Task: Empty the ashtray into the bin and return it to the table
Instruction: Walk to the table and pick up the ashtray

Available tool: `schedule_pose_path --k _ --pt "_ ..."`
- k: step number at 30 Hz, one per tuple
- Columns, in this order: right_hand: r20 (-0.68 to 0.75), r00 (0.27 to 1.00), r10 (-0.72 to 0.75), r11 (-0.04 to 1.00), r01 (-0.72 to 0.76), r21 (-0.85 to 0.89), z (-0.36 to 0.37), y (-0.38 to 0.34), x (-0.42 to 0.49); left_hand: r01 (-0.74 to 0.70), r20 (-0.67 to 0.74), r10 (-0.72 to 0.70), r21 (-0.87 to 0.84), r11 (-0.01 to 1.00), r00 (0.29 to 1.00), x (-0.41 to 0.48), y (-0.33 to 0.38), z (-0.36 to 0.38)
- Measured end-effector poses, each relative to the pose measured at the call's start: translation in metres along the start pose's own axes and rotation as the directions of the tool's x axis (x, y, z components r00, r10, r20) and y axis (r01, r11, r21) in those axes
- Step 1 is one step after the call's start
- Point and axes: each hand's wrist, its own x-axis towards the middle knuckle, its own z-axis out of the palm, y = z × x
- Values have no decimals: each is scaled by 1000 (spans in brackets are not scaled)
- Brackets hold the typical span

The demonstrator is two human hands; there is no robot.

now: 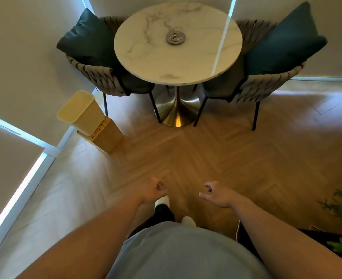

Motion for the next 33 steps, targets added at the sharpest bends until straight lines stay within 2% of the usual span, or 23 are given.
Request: schedule_pose_path --k 11,22,33 --pt "-7 998 68 998 -68 -2 -86 -47 94 -39 -9 40 91 995 999 103 -15 -101" --pt "-92 995 42 999 -40 27 -180 -135 185 -122 -29 128 147 982 991 204 -4 -238" --pt "-114 994 5 1000 -8 -30 -286 -167 268 -112 -25 116 107 988 993 288 35 -322"
